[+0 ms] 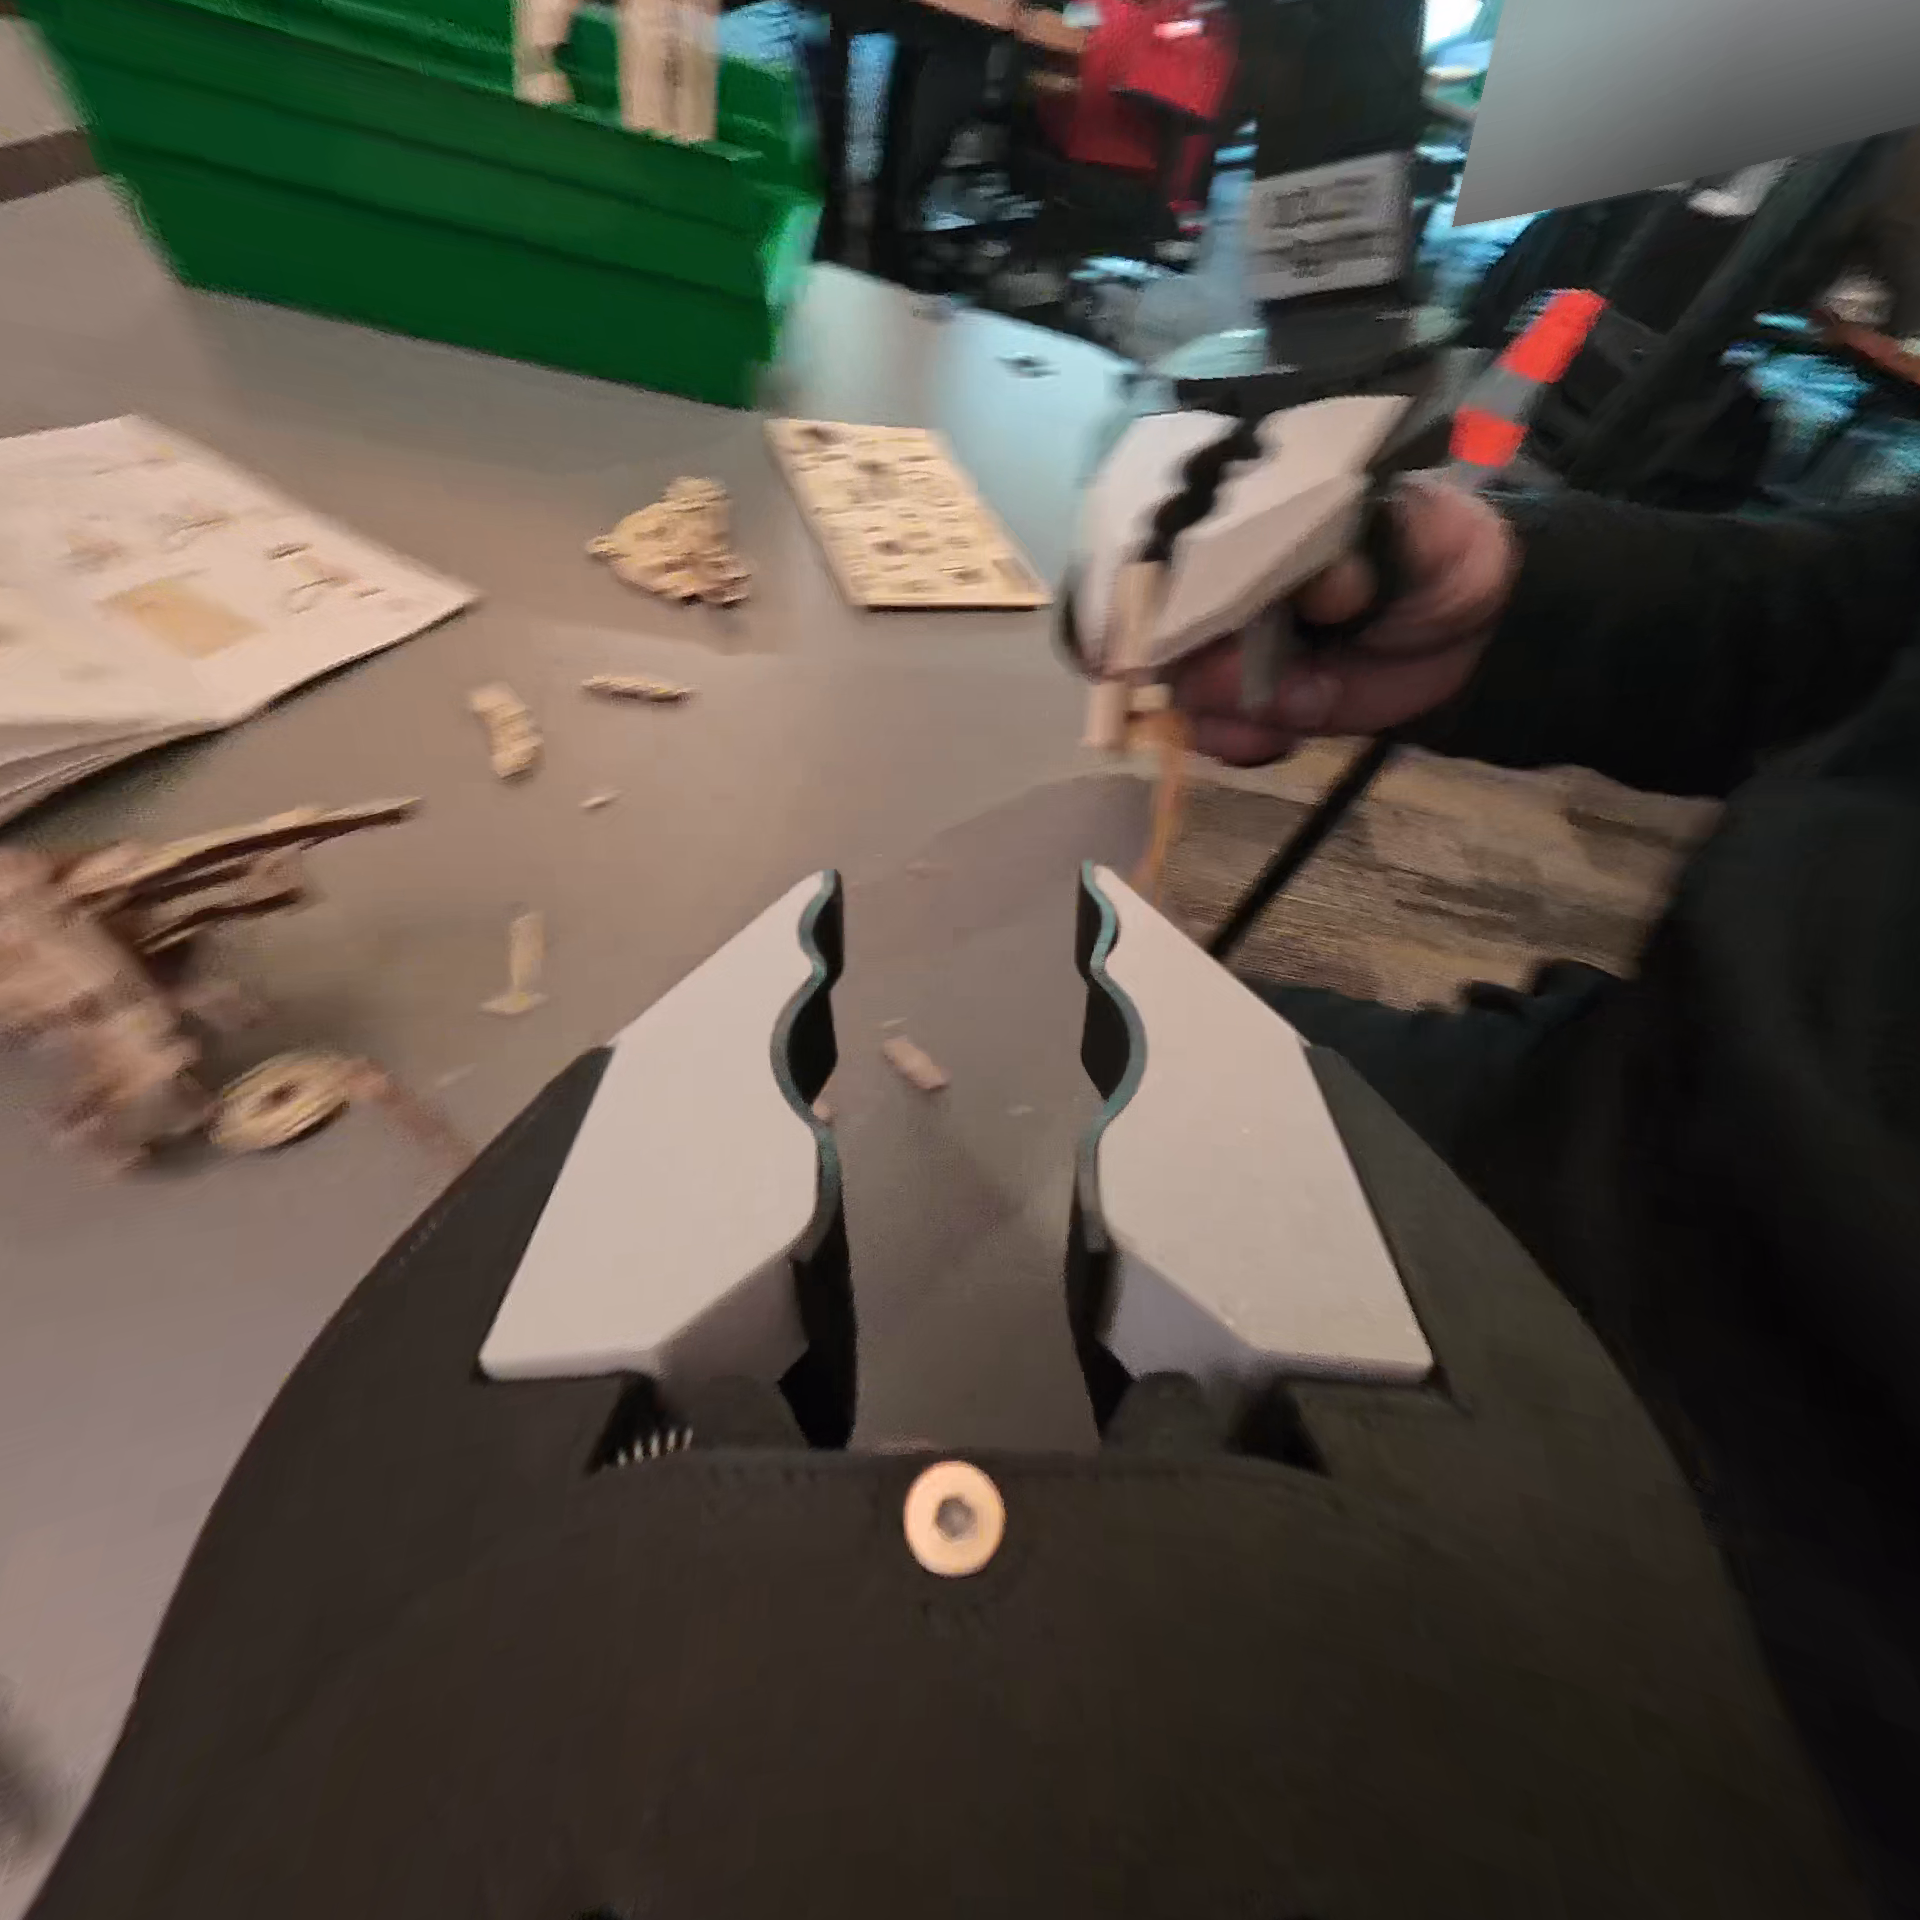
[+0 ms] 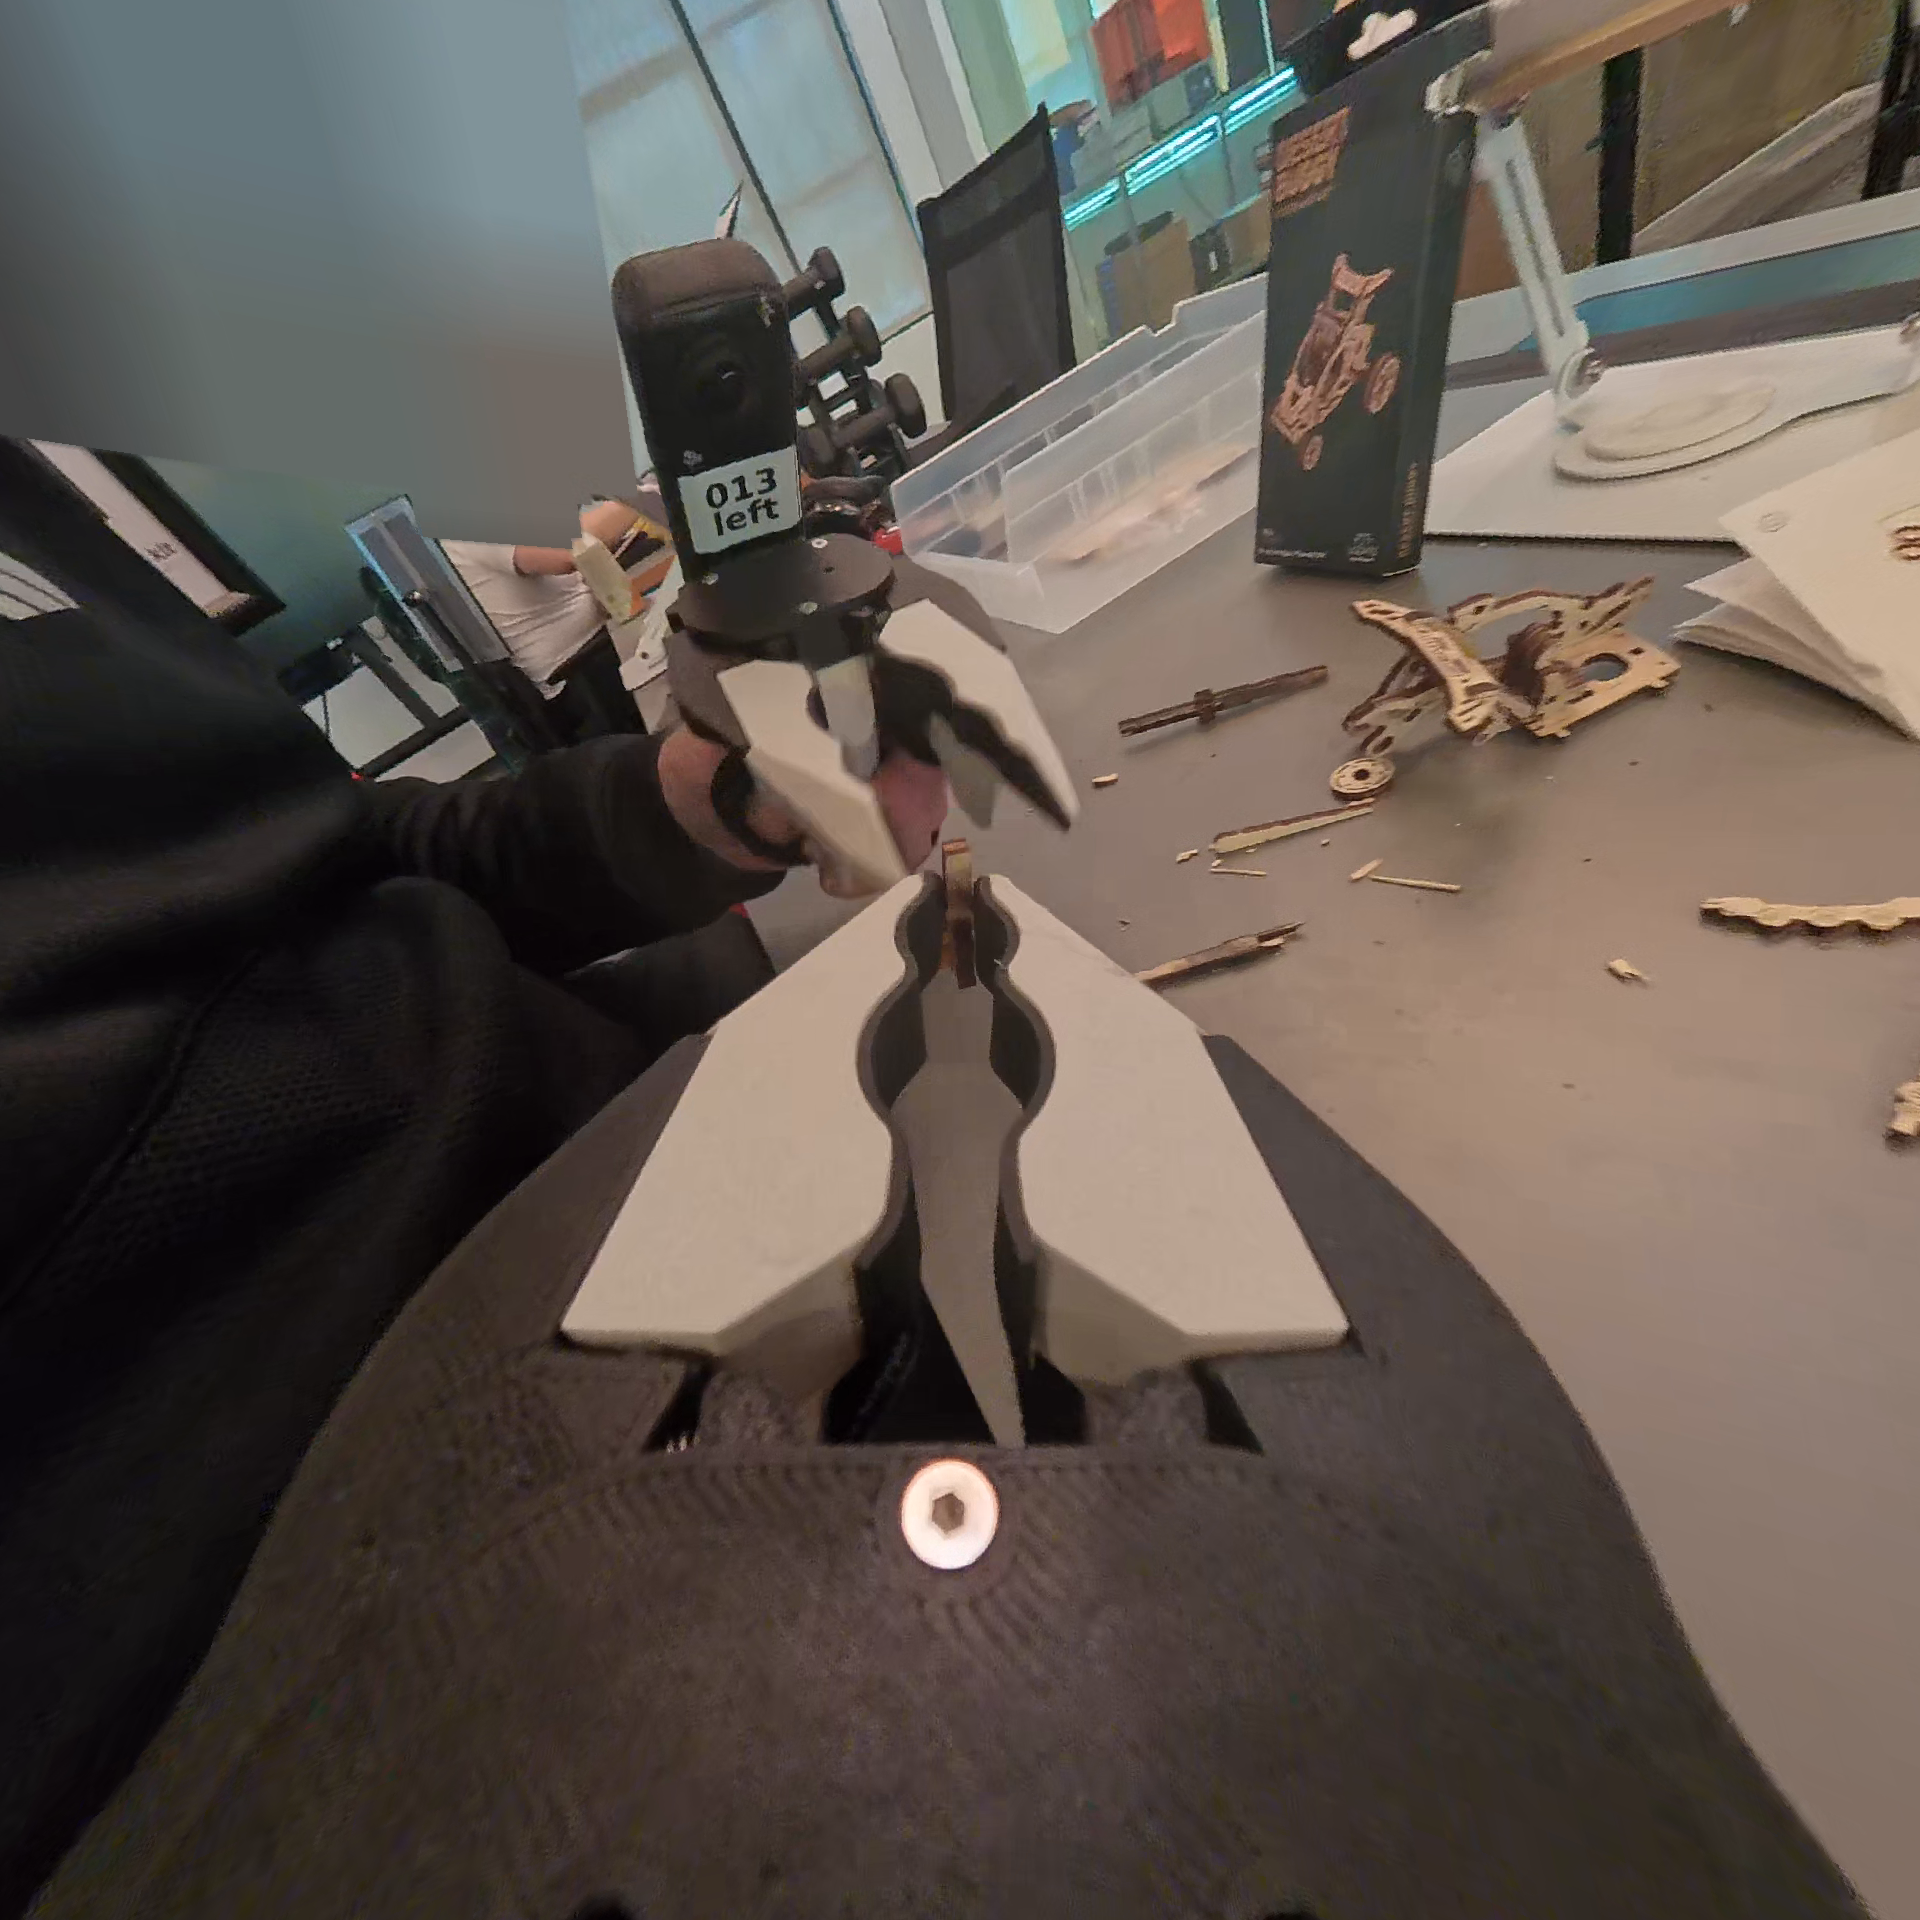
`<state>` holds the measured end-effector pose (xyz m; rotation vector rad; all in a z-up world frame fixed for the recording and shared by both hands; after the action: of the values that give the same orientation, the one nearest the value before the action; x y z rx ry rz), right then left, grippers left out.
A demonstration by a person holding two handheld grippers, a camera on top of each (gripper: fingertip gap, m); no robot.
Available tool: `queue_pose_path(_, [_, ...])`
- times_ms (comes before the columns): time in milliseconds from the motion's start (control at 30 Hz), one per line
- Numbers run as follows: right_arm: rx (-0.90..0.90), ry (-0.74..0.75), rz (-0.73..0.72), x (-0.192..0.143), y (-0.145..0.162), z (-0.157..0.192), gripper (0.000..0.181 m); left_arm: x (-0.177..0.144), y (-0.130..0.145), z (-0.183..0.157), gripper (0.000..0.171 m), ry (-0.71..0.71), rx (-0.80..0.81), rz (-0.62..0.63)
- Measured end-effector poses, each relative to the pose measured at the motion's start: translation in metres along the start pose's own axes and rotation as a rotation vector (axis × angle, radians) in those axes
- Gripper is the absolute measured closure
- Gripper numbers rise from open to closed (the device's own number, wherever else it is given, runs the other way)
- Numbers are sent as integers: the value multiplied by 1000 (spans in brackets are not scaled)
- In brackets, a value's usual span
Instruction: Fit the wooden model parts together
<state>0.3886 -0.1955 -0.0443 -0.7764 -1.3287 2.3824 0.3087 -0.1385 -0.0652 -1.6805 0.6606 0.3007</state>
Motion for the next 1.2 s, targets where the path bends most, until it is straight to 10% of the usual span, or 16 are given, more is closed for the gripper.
queue_pose_path(333, [7, 28, -15, -3, 1, -15, 179, 4, 45, 137, 138, -466, -309, 307])
queue_pose_path(933, [11, 50, -28, -14, 8, -24, 179, 5, 44, 124, 153, -465, -242, 314])
queue_pose_path(1200, [10, 114, -33, -40, 12, -35, 179, 31, -7, 56, 153, -257, -38, 249])
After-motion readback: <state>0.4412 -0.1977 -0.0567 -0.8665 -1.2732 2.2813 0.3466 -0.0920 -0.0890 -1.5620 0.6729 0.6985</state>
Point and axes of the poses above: each gripper's, where its closed fingertips meet, x out along the fingers, y out of its underside, z = x × y across the jaws, the point moved 3 cm from there along -x, back along the fingers, and after that the axes turned 13 degrees about z, right-handed, at the moved point
